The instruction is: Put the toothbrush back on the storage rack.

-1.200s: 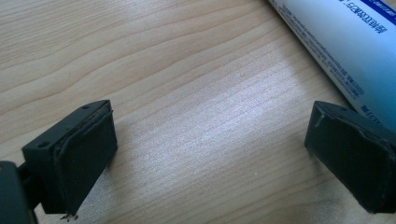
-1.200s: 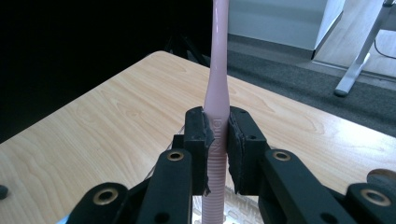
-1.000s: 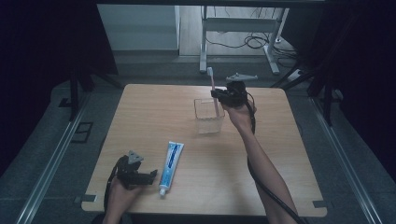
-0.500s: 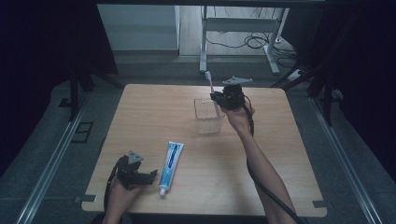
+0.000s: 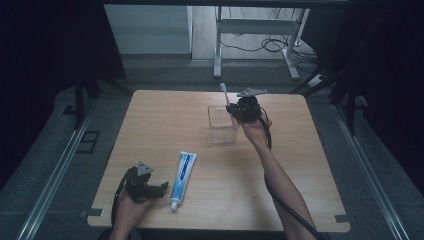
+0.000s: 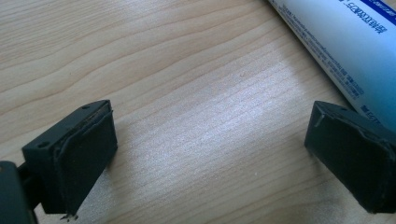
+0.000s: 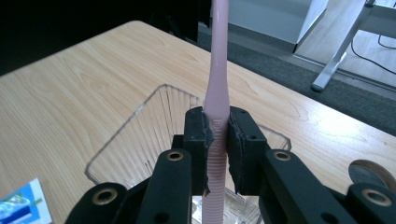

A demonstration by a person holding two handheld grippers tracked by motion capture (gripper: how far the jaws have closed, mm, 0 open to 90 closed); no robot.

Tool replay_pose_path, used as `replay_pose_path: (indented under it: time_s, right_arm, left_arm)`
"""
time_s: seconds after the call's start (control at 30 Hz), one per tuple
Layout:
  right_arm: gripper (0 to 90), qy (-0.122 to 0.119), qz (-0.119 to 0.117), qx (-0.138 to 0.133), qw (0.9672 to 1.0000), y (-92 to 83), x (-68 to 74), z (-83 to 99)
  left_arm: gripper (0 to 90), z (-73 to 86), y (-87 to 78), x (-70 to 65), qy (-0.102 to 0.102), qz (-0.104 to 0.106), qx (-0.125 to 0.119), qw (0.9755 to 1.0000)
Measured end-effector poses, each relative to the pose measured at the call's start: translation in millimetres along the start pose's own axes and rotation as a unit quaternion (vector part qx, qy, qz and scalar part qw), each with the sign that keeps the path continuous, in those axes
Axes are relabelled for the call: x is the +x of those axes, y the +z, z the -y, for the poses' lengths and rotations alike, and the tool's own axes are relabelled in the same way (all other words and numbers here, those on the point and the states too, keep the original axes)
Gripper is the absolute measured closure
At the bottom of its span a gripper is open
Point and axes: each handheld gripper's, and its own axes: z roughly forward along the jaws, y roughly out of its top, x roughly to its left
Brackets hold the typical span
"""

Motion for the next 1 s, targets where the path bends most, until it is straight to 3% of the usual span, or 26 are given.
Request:
replay_pose_path:
  time_s: [0.67,1.0]
  right_arm:
    - [77.9,-0.002,0.006,0.036,0.9993,18.8,-2.4,19.6]
    - [77.7,-0.017,0.01,0.058,0.9981,27.9,3.4,23.0]
  left_arm:
    - [2.3,0.1,-0.1,-0.6,-0.004,-0.001,0.0,1.0]
    - [2.3,0.1,-0.1,-0.6,-0.004,-0.001,0.0,1.0]
